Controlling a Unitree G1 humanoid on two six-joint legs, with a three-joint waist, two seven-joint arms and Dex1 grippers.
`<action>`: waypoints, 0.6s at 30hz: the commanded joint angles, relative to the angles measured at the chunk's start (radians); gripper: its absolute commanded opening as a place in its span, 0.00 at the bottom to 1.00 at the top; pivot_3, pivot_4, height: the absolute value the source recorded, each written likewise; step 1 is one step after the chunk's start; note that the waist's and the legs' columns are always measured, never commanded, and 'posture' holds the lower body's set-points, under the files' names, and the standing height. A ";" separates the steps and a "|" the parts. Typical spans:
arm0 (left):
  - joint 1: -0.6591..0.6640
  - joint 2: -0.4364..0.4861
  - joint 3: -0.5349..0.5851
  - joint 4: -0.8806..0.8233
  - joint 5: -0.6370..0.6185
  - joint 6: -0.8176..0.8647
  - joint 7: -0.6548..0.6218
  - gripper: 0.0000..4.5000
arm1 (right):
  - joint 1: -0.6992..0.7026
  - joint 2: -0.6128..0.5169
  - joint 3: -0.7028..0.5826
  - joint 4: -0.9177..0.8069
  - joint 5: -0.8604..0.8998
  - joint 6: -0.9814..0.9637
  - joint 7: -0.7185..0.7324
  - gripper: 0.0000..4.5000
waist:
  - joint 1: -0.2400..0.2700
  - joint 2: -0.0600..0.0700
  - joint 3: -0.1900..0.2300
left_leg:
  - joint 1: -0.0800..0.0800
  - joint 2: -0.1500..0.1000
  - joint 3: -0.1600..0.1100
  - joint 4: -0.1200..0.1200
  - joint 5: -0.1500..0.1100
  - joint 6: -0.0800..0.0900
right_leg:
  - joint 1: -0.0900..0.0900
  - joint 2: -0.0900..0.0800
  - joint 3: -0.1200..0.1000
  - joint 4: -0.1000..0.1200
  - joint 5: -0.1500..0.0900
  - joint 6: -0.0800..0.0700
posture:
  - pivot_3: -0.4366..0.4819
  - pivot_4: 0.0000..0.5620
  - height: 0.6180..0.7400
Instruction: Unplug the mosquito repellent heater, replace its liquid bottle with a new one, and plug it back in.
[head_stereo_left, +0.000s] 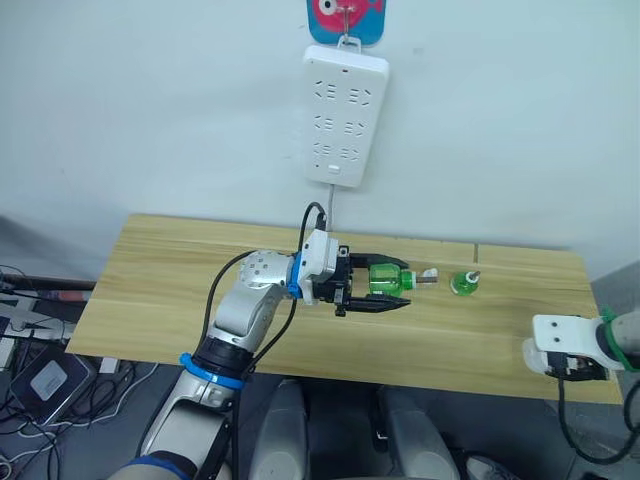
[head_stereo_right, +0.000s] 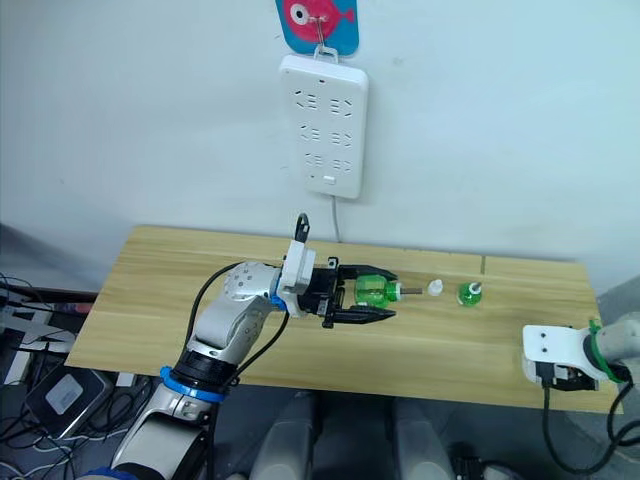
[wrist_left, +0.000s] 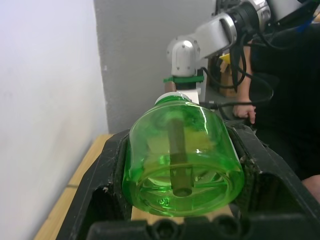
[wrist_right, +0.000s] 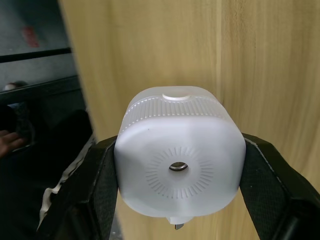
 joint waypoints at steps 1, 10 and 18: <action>0.014 0.004 0.001 -0.049 -0.005 0.001 0.009 0.51 | -0.063 0.051 0.028 0.052 -0.020 -0.002 0.007 0.65 | 0.001 0.000 0.000 | 0.000 0.000 0.000 0.000 0.000 0.000 | 0.000 0.000 0.000 0.000 0.000 0.000 | 0.69 0.57 1.00; 0.011 0.005 -0.006 -0.054 -0.006 0.007 0.019 0.51 | -0.160 0.133 0.109 0.204 -0.112 -0.097 -0.021 0.65 | 0.005 0.000 0.000 | 0.000 -0.001 -0.001 0.001 0.000 0.000 | 0.001 -0.001 -0.001 0.000 0.000 0.000 | 0.70 0.59 1.00; 0.011 0.008 -0.006 -0.048 -0.002 0.004 0.017 0.51 | -0.112 0.088 0.021 0.068 -0.043 -0.073 0.036 0.99 | 0.005 0.000 0.000 | 0.000 -0.001 -0.001 0.001 0.000 0.000 | 0.001 -0.001 -0.001 0.001 0.002 -0.003 | 0.70 0.59 1.00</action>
